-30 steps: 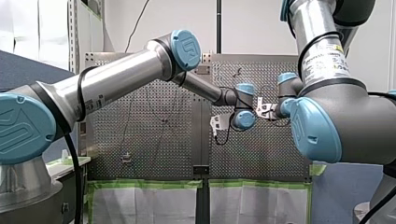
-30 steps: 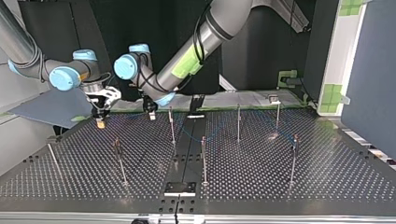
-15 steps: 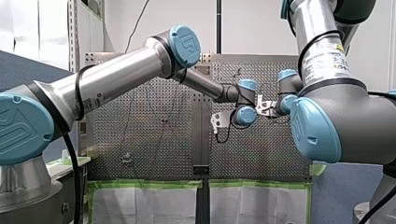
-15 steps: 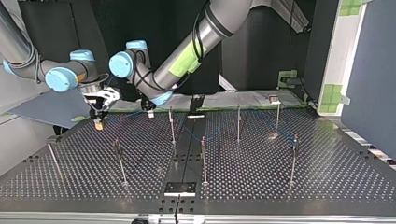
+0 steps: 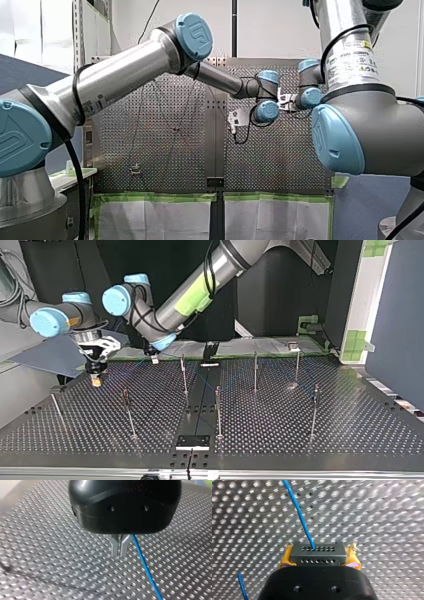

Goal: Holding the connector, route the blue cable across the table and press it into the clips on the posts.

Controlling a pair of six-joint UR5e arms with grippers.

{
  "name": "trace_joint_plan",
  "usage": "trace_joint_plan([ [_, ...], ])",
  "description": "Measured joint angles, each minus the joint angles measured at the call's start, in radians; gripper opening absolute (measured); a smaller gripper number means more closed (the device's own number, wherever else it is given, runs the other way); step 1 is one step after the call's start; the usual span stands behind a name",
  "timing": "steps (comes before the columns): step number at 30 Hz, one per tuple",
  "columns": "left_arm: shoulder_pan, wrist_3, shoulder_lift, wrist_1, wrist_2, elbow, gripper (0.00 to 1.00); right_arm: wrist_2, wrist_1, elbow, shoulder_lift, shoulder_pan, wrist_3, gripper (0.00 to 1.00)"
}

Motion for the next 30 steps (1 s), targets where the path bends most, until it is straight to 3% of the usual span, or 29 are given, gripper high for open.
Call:
trace_joint_plan([
  [23,-0.008,0.046,0.071,0.026,0.004,0.012,0.0,-0.008,0.07,-0.023,-0.127,0.002,0.007,0.0],
  [30,-0.009,0.049,0.073,0.037,0.008,0.042,0.0,-0.01,0.084,-0.033,-0.157,0.003,0.007,0.0],
])
